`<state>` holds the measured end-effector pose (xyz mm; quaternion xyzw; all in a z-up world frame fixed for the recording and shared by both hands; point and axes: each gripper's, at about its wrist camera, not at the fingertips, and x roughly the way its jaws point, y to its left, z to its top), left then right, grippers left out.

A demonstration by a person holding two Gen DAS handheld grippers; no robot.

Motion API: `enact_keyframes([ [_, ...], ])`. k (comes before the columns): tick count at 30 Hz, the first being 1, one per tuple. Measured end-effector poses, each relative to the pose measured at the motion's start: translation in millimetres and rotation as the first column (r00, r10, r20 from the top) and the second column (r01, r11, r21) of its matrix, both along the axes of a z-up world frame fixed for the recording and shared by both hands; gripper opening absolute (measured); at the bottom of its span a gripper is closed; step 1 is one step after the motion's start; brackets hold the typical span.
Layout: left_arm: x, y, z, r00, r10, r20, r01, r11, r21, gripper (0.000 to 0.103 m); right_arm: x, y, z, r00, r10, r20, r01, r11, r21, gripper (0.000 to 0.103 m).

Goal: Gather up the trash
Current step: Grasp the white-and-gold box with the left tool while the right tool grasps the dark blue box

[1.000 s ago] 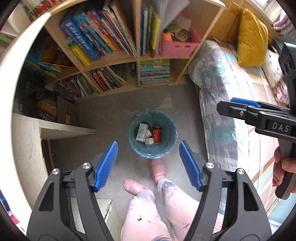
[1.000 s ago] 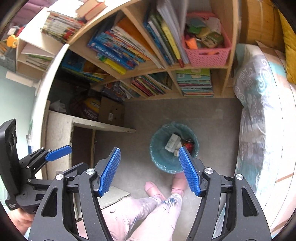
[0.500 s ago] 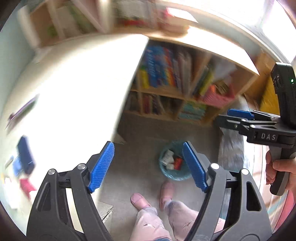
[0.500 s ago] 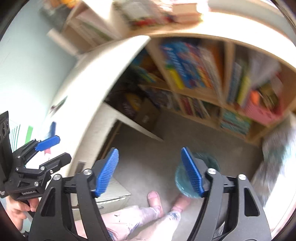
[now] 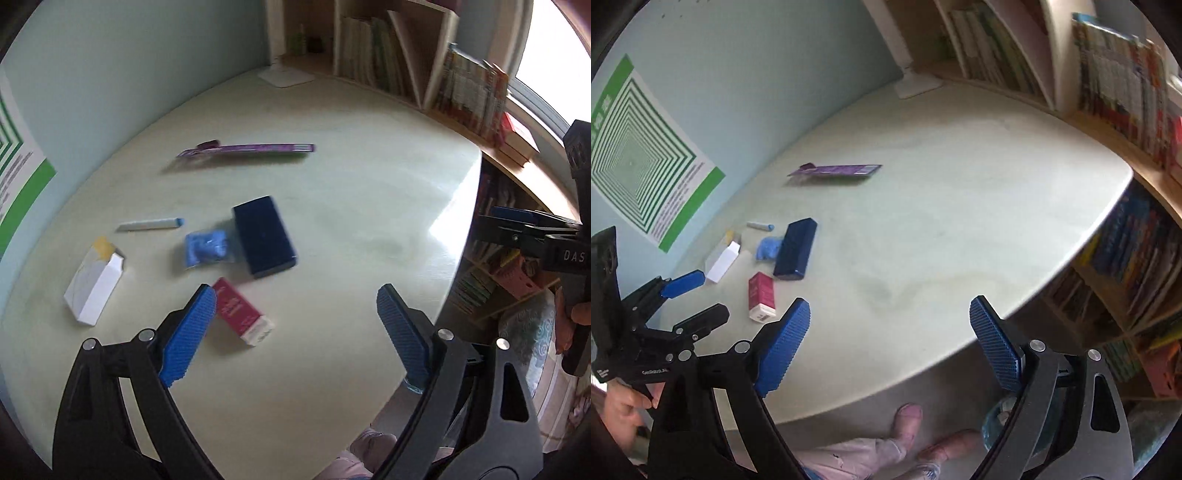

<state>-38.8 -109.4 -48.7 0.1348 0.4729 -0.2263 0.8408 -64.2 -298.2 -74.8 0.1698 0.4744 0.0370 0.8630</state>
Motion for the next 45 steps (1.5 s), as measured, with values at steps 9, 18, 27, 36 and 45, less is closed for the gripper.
enact_keyframes([
  [9, 42.5, 101.7, -3.7, 0.985, 0.172, 0.015, -0.173, 0.984, 0.033, 0.092, 63.1, 84.1, -13.8, 0.988, 0.15, -0.047, -0.151, 0.988, -0.022, 0.089],
  [18, 82.7, 160.8, -18.2, 0.974, 0.227, -0.014, -0.225, 0.972, 0.061, 0.096, 104.4, 132.4, -44.8, 0.978, 0.157, -0.136, -0.164, 0.986, -0.039, 0.089],
  [27, 133.2, 190.2, -49.6, 0.979, 0.195, -0.054, -0.188, 0.976, 0.108, 0.096, 127.0, 146.2, -66.9, 0.973, 0.099, -0.21, -0.116, 0.991, -0.07, 0.089],
  [36, 169.8, 198.1, -79.0, 0.987, 0.14, -0.08, -0.128, 0.981, 0.146, 0.096, 140.9, 157.7, -85.1, 0.966, 0.062, -0.253, -0.106, 0.981, -0.162, 0.088],
  [45, 182.6, 192.4, -96.7, 0.99, 0.092, -0.104, -0.08, 0.991, 0.111, 0.078, 143.1, 166.7, -92.5, 0.967, 0.062, -0.248, -0.124, 0.962, -0.244, 0.059],
])
